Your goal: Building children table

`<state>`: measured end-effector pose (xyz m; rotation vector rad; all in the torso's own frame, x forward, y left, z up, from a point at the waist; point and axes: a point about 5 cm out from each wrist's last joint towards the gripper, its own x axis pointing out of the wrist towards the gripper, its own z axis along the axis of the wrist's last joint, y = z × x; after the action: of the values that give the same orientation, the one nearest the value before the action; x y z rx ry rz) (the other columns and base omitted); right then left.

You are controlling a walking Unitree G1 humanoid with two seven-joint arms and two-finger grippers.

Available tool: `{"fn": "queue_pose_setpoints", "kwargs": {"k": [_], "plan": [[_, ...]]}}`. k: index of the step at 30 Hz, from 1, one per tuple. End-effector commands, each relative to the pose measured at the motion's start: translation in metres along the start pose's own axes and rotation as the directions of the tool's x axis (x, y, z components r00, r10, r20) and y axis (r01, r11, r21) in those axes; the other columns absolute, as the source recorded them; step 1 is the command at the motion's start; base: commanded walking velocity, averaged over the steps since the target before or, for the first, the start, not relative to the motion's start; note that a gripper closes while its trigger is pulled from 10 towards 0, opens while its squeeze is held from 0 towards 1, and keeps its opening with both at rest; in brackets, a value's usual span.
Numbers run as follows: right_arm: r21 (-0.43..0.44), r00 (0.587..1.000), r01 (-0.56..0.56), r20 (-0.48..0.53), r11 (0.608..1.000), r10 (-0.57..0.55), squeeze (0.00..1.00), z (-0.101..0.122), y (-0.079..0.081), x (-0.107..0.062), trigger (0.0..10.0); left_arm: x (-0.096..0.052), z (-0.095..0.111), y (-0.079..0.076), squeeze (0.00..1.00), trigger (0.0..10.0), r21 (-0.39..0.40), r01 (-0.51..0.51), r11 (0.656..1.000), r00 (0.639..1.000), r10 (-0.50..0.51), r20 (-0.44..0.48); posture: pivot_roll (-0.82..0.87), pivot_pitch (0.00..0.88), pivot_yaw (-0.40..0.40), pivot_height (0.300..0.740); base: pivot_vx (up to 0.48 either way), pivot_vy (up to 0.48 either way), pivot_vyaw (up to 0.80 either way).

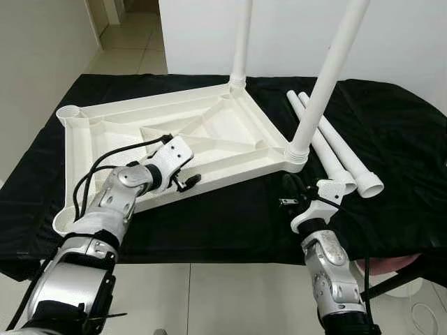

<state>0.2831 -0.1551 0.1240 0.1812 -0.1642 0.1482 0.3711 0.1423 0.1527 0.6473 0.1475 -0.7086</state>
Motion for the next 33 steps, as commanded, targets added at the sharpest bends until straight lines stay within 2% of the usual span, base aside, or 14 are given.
{"fn": "queue_pose_setpoints", "kwargs": {"k": [1,7,10,12,13,16,17,19,20,22,23,24,29,33], "plan": [[-0.004,1.000,-0.002,-0.012,1.000,0.002,0.00,-0.002,0.000,-0.001,10.0,-0.006,-0.013,0.011,0.00,10.0,0.037,-0.246,0.968,0.967,0.248,-0.049,-0.10,0.000,0.006,0.740,0.000,0.000,0.00],[-0.002,1.000,-0.007,-0.014,1.000,0.007,0.00,-0.003,0.001,-0.001,10.0,-0.010,-0.016,0.013,0.00,10.0,0.100,-0.243,0.965,0.966,0.250,-0.065,-0.10,0.000,0.005,0.740,0.000,0.000,0.00],[-0.002,1.000,-0.009,-0.015,1.000,0.009,0.00,-0.003,0.002,-0.002,10.0,-0.009,-0.017,0.007,0.00,10.0,0.126,-0.209,0.970,0.974,0.218,-0.065,-0.10,0.000,0.006,0.740,0.000,0.000,0.00],[-0.003,1.000,-0.009,-0.015,1.000,0.009,0.00,-0.003,0.001,-0.002,10.0,-0.007,-0.014,-0.006,0.00,10.0,0.146,-0.137,0.980,0.988,0.146,-0.049,-0.10,0.000,0.005,0.740,0.000,0.000,0.00],[-0.003,1.000,-0.009,-0.015,1.000,0.009,0.00,-0.003,0.001,-0.002,10.0,-0.007,-0.014,-0.006,0.00,10.0,0.146,-0.137,0.980,0.988,0.146,-0.049,-0.10,0.000,0.005,0.740,0.000,0.000,0.00],[-0.004,1.000,-0.007,-0.016,1.000,0.007,0.00,-0.003,0.001,-0.002,10.0,-0.003,-0.007,-0.028,0.00,10.0,0.145,-0.011,0.989,1.000,0.013,-0.011,-0.10,0.000,0.007,0.740,0.000,0.000,0.00],[-0.004,1.000,-0.007,-0.016,1.000,0.007,0.00,-0.003,0.001,-0.002,10.0,-0.003,-0.007,-0.028,0.00,10.0,0.145,-0.011,0.989,1.000,0.013,-0.011,-0.10,0.000,0.007,0.740,0.000,0.000,0.00],[-0.003,1.000,-0.005,-0.014,1.000,0.005,0.00,-0.002,0.001,-0.002,10.0,-0.001,-0.001,-0.044,0.00,10.0,0.124,0.068,0.990,0.997,-0.072,0.033,-0.10,0.000,0.007,0.740,0.000,0.000,0.00],[-0.003,1.000,-0.005,-0.014,1.000,0.005,0.00,-0.002,0.001,-0.002,10.0,-0.001,-0.001,-0.044,0.00,10.0,0.124,0.068,0.990,0.997,-0.072,0.033,-0.10,0.000,0.007,0.740,0.000,0.000,0.00],[-0.003,1.000,0.000,-0.014,1.000,0.000,0.00,-0.002,0.000,-0.002,10.0,0.000,0.006,-0.060,0.00,10.0,0.119,0.133,0.984,0.988,-0.141,0.067,-0.10,0.000,0.010,0.740,0.000,0.000,0.00],[-0.003,1.000,0.000,-0.014,1.000,0.000,0.00,-0.002,0.000,-0.002,10.0,0.000,0.006,-0.060,0.00,10.0,0.119,0.133,0.984,0.988,-0.141,0.067,-0.10,0.000,0.010,0.740,0.000,0.000,0.00],[-0.002,1.000,0.004,-0.012,1.000,-0.004,0.00,-0.002,0.000,-0.002,10.0,0.002,0.012,-0.073,0.00,10.0,0.116,0.183,0.976,0.977,-0.194,0.091,-0.10,0.000,0.011,0.740,0.000,0.000,0.00],[-0.002,1.000,0.010,-0.012,1.000,-0.010,0.00,-0.002,0.000,-0.002,10.0,0.005,0.019,-0.088,0.00,10.0,0.116,0.206,0.972,0.968,-0.219,0.119,-0.11,0.000,0.015,0.740,0.000,0.000,0.00],[0.000,1.000,0.012,-0.011,1.000,-0.012,0.00,-0.002,0.000,-0.002,10.0,0.010,0.027,-0.094,0.00,10.0,0.064,0.191,0.979,0.970,-0.199,0.142,-0.11,0.000,0.017,0.740,0.000,0.000,0.00]]}}
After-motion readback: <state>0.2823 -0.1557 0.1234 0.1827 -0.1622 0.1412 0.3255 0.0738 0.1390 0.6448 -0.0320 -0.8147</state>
